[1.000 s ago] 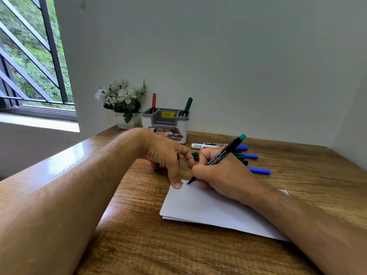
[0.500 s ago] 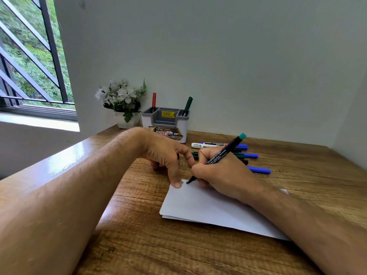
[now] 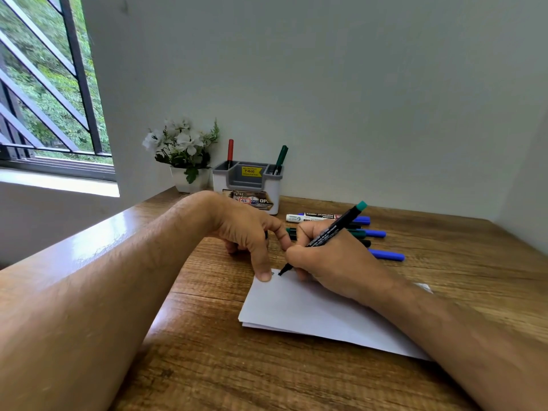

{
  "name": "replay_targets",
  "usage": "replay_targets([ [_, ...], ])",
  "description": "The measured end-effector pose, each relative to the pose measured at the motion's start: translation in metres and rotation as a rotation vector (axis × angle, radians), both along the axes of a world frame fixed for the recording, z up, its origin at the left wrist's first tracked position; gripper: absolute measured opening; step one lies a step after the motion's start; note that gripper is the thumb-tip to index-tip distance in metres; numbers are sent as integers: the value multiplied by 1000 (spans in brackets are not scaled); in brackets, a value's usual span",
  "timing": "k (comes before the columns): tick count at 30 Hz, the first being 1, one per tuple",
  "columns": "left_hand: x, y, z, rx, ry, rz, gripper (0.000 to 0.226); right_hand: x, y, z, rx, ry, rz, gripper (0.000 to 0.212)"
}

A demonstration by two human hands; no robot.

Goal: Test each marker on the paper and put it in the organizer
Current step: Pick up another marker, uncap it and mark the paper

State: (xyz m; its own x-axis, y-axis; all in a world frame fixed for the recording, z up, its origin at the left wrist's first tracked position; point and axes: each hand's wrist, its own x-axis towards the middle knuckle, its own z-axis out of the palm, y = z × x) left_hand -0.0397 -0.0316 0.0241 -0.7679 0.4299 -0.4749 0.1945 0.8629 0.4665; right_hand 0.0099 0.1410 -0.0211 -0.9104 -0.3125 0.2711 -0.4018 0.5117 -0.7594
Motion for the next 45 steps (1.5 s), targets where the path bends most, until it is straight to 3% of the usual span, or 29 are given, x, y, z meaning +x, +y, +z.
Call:
replay_targets([
  [45,-4,-1,-2,15,-14,-2,55,2,-1,0,-10,-15,-7,28],
])
